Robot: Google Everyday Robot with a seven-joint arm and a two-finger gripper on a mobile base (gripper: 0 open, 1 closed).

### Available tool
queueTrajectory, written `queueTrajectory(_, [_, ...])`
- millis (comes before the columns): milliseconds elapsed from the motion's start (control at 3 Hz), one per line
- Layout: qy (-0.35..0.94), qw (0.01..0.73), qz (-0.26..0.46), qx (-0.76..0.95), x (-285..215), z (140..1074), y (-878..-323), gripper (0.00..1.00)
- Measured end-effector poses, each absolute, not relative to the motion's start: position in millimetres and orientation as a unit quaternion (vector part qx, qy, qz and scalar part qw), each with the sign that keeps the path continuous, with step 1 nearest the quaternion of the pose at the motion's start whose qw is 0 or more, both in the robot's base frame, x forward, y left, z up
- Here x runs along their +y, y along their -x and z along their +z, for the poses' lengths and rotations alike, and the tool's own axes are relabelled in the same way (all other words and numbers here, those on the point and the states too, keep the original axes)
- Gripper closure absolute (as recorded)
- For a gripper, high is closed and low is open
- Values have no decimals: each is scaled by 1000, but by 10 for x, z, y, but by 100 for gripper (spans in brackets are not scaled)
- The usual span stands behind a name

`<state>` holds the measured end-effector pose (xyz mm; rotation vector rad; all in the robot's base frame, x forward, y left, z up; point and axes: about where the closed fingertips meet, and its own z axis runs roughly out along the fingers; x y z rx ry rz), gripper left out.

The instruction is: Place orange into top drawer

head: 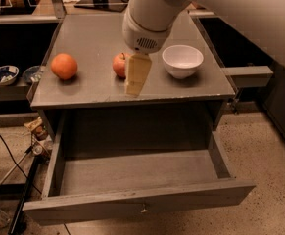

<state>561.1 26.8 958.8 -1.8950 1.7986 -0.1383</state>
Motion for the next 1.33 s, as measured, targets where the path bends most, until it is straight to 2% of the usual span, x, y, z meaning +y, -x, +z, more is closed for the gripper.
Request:
queueTrajectory(333, [712,259,-32,652,582,9503,-5838,0])
queueTrajectory(1000, [715,252,-34,651,693,9469,-5909,0])
queueTrajectory(1333, [710,257,-51,654,1126,9478,-6268,0])
